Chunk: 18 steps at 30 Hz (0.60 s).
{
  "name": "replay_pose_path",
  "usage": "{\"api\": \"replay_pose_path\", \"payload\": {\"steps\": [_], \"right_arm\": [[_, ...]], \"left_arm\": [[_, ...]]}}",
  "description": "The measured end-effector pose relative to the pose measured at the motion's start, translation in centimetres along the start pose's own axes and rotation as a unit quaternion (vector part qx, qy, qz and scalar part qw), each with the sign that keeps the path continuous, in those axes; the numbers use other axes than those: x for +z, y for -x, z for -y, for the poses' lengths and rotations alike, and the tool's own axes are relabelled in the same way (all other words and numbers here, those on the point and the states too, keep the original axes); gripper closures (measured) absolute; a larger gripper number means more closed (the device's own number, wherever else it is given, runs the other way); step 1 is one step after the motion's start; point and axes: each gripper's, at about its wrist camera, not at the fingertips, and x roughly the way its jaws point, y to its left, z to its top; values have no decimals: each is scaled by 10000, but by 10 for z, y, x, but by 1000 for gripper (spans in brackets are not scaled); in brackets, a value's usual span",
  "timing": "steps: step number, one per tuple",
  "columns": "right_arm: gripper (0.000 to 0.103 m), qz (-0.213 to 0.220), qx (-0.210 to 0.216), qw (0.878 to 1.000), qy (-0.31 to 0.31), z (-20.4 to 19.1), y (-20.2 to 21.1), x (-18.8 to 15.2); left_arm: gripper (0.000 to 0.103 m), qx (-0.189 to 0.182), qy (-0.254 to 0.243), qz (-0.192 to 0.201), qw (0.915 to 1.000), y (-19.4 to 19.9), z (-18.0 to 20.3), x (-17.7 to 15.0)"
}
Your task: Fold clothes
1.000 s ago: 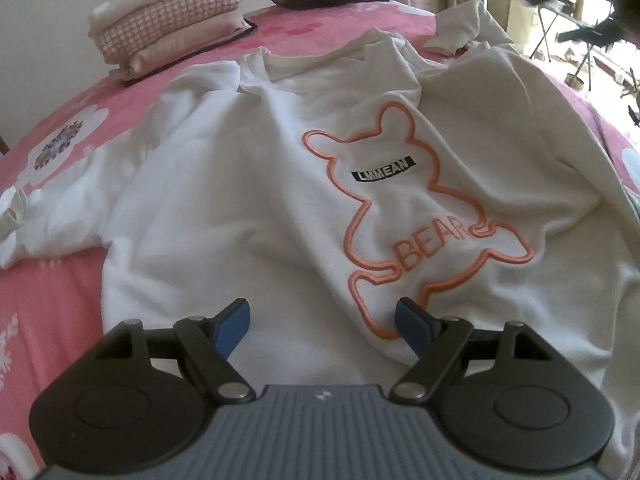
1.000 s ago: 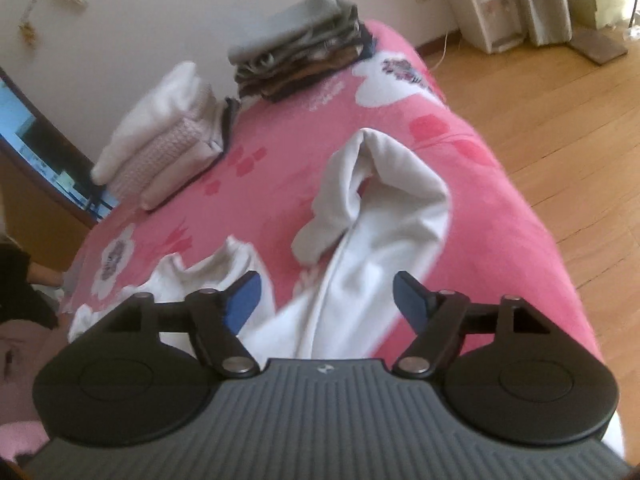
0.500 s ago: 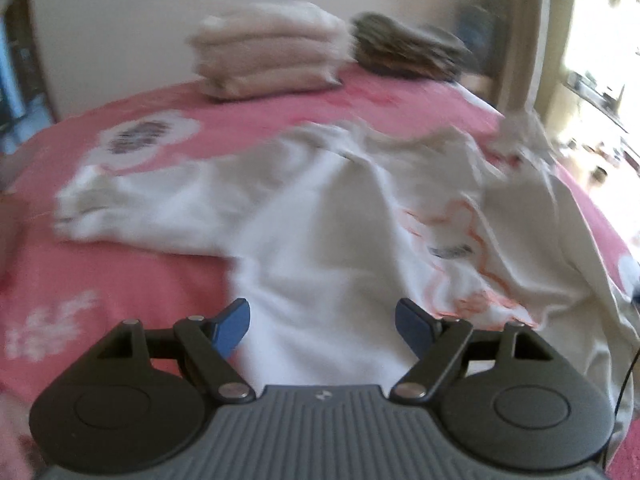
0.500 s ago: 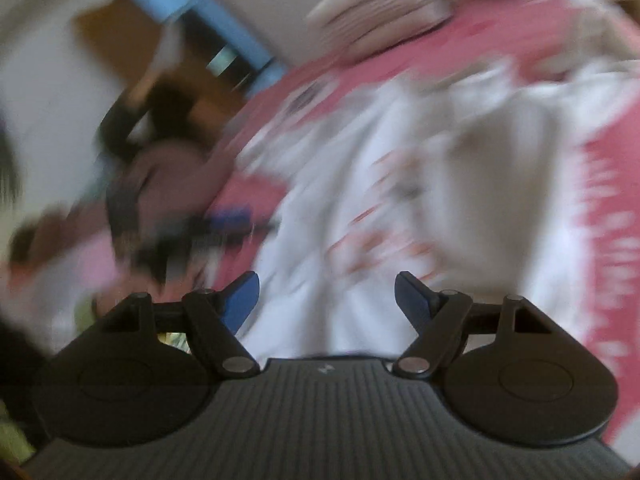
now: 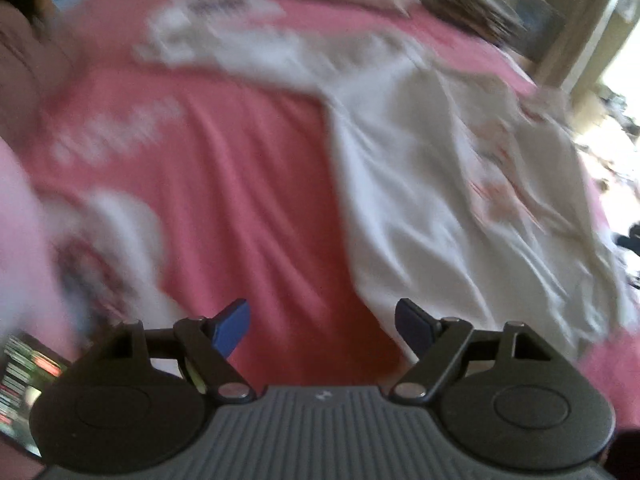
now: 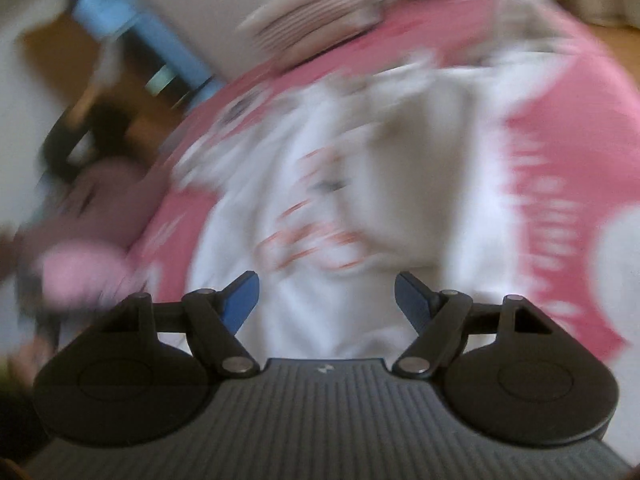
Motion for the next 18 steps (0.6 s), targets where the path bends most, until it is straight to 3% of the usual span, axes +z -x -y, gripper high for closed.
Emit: {"api": "replay_pose_path", "payload": {"steps": [3, 7, 12, 15, 18], "right_arm": [[28, 443, -312, 9960, -711, 35, 27, -11], [27, 1027, -724, 9783, -1650, 82, 63, -26], [27, 616, -700, 9761, -1962, 90, 47, -72], [29, 503, -470, 9815, -1788, 76, 38, -86], [54, 259, -901, 9850, -1449, 64, 25, -92]], "left_arm": [[24, -568, -159, -301, 9978, -12, 8, -13], [26, -964, -277, -508, 9937, -18, 13, -27], [31, -1267, -112, -550, 9903, -21, 11, -38], [38, -1145, -231, -590, 9914, -22, 14, -43], [46, -1029, -294, -590, 9925, -24, 16, -47]]}}
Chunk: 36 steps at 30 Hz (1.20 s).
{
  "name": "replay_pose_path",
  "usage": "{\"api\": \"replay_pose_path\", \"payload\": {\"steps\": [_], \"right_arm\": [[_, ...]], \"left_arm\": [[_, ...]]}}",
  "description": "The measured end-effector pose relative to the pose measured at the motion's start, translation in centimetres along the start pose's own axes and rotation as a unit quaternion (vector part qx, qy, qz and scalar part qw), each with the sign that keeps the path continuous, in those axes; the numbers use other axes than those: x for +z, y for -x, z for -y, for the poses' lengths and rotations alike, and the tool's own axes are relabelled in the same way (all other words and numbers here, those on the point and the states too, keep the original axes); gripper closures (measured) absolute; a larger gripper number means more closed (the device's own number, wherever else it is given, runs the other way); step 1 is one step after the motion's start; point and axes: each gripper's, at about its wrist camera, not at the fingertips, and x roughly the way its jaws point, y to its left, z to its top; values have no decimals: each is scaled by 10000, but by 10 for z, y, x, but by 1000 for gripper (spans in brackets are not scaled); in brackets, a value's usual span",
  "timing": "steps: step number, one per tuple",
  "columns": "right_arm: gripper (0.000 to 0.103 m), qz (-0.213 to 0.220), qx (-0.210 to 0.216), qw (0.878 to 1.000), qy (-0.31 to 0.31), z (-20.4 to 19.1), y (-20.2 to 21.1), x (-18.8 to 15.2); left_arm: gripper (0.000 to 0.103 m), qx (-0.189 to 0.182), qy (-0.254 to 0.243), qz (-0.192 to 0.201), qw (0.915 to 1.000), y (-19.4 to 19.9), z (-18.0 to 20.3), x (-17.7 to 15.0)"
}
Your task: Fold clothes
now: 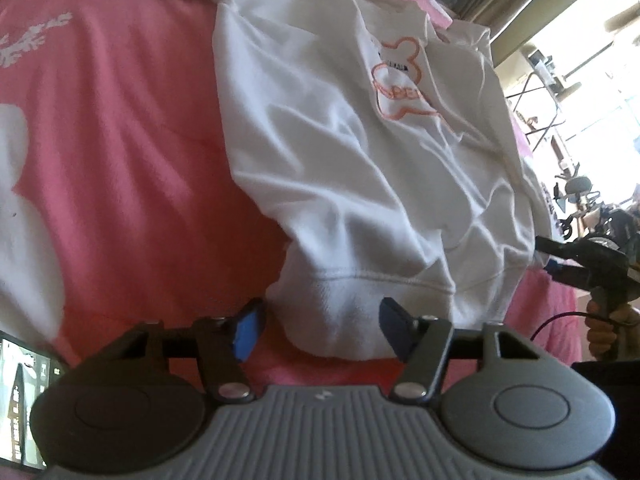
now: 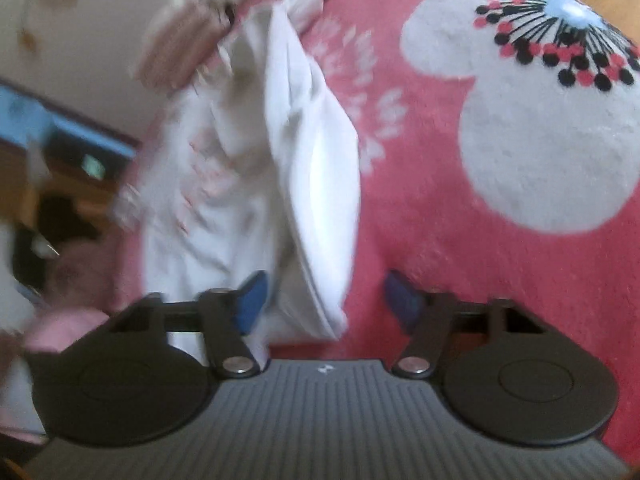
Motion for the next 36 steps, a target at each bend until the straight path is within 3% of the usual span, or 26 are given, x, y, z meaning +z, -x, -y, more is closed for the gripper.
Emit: {"api": "replay_pose_path", "payload": {"steps": [1, 2, 5, 9, 14, 19, 22, 25, 27, 29, 33, 36], "right_arm": [[69, 11, -149, 9998, 117, -3, 0, -1], [93, -11, -174, 9998, 131, -3, 1, -1], [100, 37, -310, 9986, 418, -10, 11, 2], [101, 550, -601, 9921, 951, -25, 40, 28], [101, 1034, -1288, 9789, 1202, -10, 64, 65], [97, 830, -2214, 9595, 1531, 12, 50, 79], [75, 859, -2484, 9556, 1334, 20, 43, 83], [56, 1343, -2560, 9489, 1263, 17, 57, 80], [56, 1783, -2765, 9317, 1542, 3, 68, 75], [55, 2093, -2794, 9156, 1996, -18, 75, 73], [55, 2121, -1711, 9289, 2507, -66, 76, 80], [54, 1333, -819, 9502, 2697, -108, 44, 86]], "left_arm": [[48, 25, 29, 15, 10000, -1, 0, 0], [53, 42, 64, 32, 10000, -2, -1, -1], [62, 70, 151, 34, 9999, -4, -2, -2], [62, 55, 91, 24, 9999, -3, 0, 0], [62, 25, 47, -26, 10000, -3, 0, 0], [61, 82, -13, -36, 10000, -2, 0, -2], [60, 104, -38, -34, 9999, -2, 0, -2], [58, 83, -94, 7, 9999, 0, 1, -1], [56, 44, -153, 22, 9999, -1, 4, 1], [56, 32, -241, 9, 9997, -4, 8, 2], [56, 58, -456, 18, 9989, -9, 19, 1], [56, 38, -597, 75, 9982, -14, 26, 4]]}}
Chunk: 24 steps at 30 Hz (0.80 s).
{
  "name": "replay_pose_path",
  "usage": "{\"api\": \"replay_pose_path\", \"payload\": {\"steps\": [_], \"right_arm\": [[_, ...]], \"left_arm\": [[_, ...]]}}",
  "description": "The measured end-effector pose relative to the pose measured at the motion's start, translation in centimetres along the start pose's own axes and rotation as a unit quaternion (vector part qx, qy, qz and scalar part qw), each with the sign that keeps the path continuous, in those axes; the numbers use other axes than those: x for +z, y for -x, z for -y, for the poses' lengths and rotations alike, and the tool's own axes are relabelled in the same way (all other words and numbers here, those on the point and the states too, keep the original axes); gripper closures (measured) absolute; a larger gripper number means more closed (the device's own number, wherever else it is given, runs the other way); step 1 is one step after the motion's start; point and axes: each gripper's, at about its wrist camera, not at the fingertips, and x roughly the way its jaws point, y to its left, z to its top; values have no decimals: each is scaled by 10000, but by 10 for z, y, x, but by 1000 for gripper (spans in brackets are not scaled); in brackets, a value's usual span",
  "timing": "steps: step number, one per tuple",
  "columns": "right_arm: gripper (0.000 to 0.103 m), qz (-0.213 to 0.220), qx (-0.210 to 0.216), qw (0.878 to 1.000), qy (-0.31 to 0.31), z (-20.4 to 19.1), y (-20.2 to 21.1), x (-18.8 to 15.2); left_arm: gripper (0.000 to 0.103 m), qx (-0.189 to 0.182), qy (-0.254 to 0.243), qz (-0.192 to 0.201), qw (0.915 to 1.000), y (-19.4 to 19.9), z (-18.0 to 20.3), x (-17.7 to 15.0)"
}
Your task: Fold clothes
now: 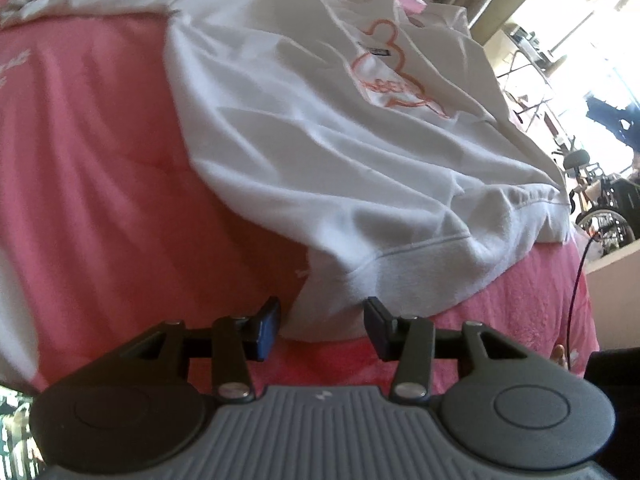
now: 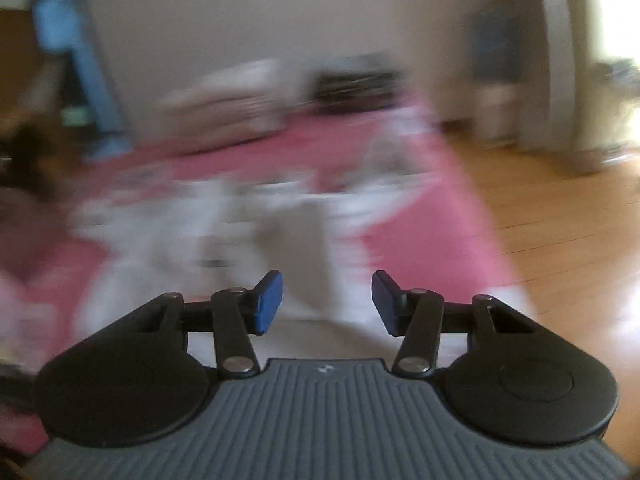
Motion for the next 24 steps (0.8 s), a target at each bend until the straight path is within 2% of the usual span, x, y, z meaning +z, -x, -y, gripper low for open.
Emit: {"api": "replay_pose_path", "payload": {"steps": [2, 5, 6, 9, 15, 21, 24], "right_arm": [[54, -348, 736, 9967, 46, -26, -19, 14], [54, -864, 1830, 9792, 115, -66, -47, 35], [54, -1029, 1975, 9745, 264, -84, -60, 46], [54, -1408, 2215, 9632, 585, -126, -102, 79], [54, -1829, 2101, 9515, 1309, -205, -181, 113], [47, -1428, 2382, 9394, 2012, -278, -235, 105], [46, -1338, 2228, 9310, 2563, -312, -269, 90]], "left_arm": [[56, -11, 32, 55, 10000, -4, 2, 5], [53, -83, 173, 108, 9998, -9, 3, 12], [51, -107, 204, 129, 9997, -10, 3, 14], [51, -161, 241, 218, 9993, -14, 7, 19], [53, -359, 394, 232, 9983, -18, 5, 18], [53, -640, 661, 180, 9956, -20, -6, 14], [53, -747, 694, 187, 9946, -21, -9, 10]]}}
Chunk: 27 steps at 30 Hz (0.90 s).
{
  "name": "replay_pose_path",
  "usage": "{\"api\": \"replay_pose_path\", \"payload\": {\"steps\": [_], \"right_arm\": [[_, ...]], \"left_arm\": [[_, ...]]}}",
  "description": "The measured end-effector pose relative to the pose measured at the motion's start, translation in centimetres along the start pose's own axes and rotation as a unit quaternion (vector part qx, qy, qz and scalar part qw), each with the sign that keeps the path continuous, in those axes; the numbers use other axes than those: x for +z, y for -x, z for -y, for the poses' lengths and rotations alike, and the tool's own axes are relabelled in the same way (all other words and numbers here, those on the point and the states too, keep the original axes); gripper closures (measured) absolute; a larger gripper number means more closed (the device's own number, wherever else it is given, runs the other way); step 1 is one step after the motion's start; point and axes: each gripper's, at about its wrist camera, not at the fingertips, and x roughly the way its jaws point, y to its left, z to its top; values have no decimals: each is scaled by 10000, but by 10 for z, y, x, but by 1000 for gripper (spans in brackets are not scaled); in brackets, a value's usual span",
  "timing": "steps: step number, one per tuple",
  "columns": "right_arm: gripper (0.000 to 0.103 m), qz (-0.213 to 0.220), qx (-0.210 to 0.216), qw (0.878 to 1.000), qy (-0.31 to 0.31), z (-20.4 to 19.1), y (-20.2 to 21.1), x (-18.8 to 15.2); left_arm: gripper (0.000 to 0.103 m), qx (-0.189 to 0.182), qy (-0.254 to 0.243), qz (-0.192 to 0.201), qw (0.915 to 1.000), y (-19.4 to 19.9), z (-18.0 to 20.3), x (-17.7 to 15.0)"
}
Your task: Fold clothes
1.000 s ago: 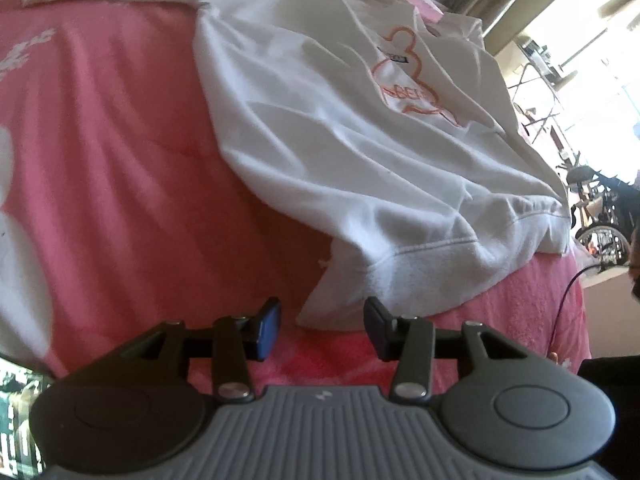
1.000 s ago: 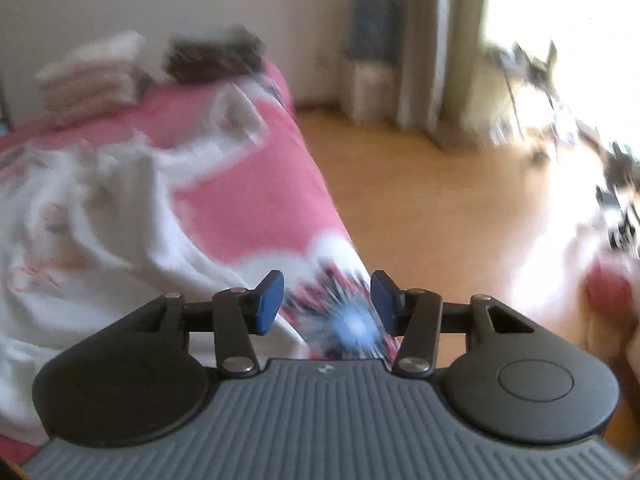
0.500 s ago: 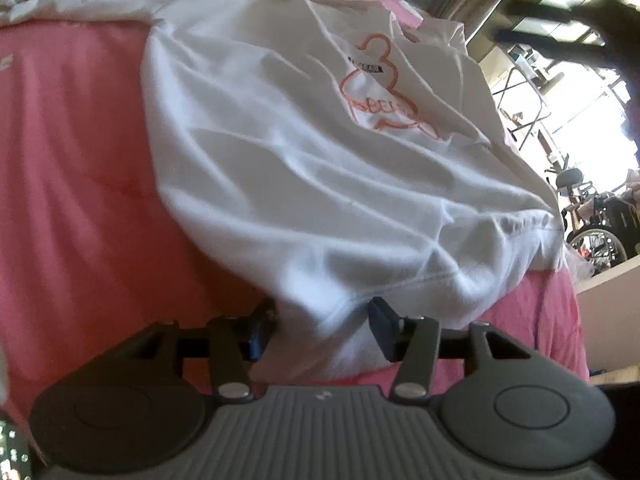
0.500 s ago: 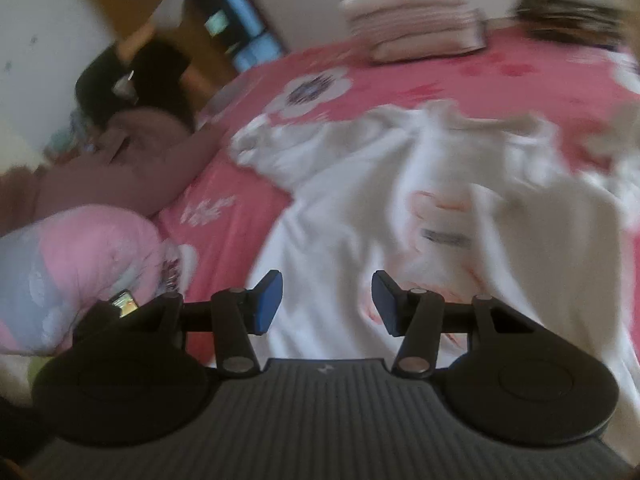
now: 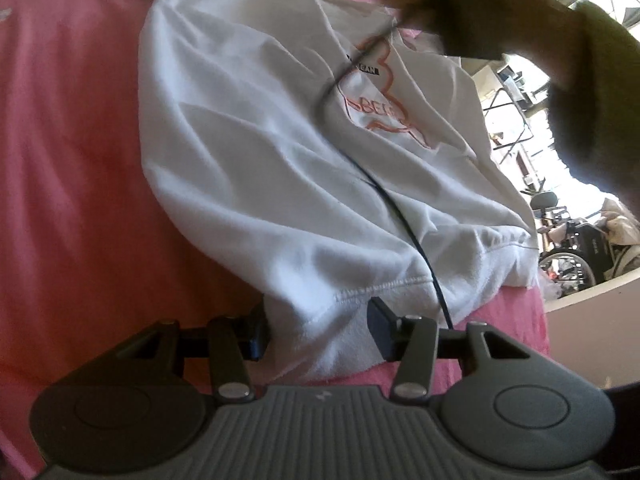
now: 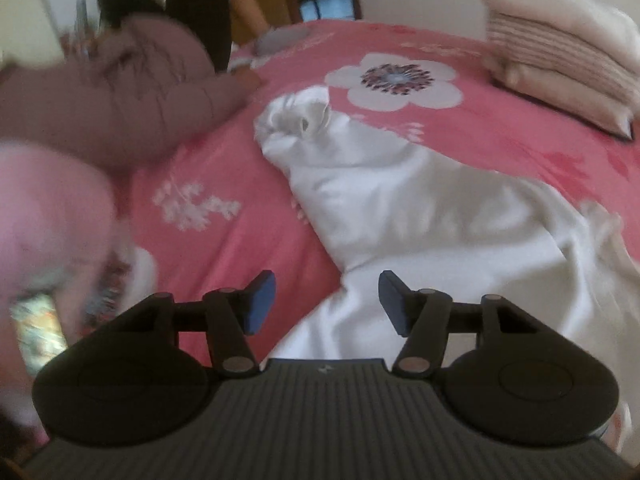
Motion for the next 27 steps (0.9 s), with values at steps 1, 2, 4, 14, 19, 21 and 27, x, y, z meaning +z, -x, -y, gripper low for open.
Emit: {"api": "replay_pose_path", "payload": {"steps": [1, 2, 4, 14, 19, 21, 27], "right_arm": [[46, -39, -81, 9997, 241, -5, -12, 1], [46, -78, -162, 9987, 482, -11, -25, 2], [46, -112, -248, 9956, 898, -19, -45, 3], [99, 105, -528, 9958, 744, 9, -83, 11], [99, 787, -297, 9962, -245, 56, -60, 10], [99, 996, -51, 9909, -905, 86, -54, -1], [99, 1310, 448, 9621, -2350, 145, -53, -31]], "left_arm": [[53, -22, 7, 6, 10000, 0, -1, -1], [53, -44, 13, 12, 10000, 0, -1, -1], [53, -87, 27, 24, 10000, 0, -2, -3], [53, -305, 93, 84, 9995, 0, -8, -10], [53, -304, 66, 145, 9994, 0, -8, -9], [53, -265, 22, 219, 9994, 0, -7, -7], [83, -120, 31, 228, 9997, -2, -10, -1]]}}
